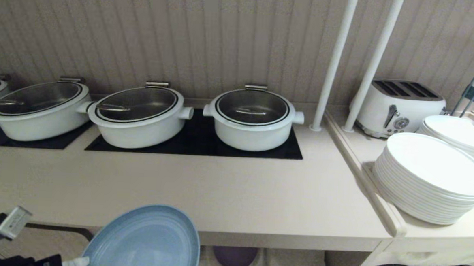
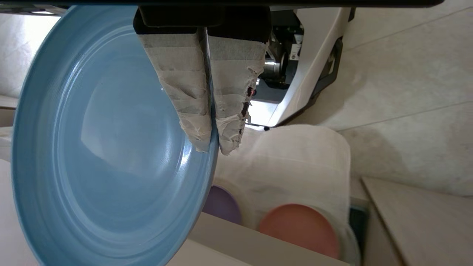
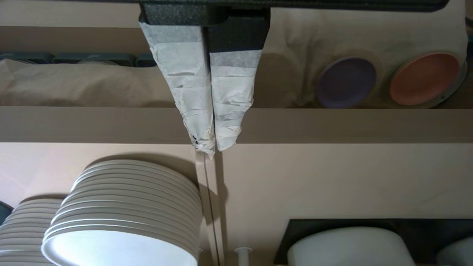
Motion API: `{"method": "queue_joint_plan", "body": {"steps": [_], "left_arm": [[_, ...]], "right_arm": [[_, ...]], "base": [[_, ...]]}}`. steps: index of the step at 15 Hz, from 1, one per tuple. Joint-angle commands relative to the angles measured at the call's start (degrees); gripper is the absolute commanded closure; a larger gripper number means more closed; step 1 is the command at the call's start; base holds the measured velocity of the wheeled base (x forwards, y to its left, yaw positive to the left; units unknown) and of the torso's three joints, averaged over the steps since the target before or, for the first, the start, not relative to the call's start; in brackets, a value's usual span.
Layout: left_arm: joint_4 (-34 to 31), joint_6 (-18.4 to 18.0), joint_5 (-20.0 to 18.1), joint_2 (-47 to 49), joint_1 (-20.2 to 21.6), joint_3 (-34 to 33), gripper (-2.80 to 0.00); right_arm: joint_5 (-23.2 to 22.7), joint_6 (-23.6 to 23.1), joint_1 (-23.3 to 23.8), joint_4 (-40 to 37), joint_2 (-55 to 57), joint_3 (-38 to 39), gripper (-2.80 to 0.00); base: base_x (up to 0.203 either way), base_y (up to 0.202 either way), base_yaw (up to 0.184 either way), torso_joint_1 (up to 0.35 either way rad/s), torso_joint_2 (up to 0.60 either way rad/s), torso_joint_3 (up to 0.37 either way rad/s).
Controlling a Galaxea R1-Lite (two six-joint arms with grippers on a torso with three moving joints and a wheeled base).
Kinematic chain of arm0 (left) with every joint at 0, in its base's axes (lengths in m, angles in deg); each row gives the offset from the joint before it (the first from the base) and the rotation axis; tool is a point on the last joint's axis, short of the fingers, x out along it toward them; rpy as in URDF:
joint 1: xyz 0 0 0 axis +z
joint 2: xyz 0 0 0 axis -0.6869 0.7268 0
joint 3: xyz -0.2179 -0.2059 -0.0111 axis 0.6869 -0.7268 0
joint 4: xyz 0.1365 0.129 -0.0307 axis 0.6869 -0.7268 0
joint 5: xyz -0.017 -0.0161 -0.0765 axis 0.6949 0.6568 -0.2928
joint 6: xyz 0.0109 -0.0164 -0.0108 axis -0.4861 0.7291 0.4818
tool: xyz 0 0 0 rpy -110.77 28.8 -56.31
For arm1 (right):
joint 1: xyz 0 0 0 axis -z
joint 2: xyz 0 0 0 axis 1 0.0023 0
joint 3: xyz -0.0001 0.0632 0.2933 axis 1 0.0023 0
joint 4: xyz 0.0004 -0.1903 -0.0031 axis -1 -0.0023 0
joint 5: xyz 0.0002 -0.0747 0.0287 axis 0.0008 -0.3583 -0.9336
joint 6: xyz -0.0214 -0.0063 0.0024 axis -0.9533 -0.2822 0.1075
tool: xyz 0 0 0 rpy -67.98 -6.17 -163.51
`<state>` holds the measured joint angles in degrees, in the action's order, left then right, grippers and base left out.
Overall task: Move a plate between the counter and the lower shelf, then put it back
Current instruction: Put the plate
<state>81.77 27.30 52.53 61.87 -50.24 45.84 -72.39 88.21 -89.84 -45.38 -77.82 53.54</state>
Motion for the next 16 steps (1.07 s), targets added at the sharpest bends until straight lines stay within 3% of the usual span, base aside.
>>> {"method": "queue_joint_plan", "body": {"steps": [1, 16], "left_arm": [[0.1, 0.2, -0.1, -0.1, 0.0, 0.0, 0.00], [0.0, 0.0, 0.0, -1.3, -0.1, 1.0, 0.00]], "right_arm": [[0.1, 0.1, 0.0, 0.0, 0.0, 0.0, 0.00], [0.0, 0.0, 0.0, 0.0, 0.0, 0.0, 0.00]], "base": [[0.000, 0.075, 0.001, 0.000, 0.00, 0.002], [0.000, 0.000, 0.000, 0.000, 0.00, 0.000]]}}
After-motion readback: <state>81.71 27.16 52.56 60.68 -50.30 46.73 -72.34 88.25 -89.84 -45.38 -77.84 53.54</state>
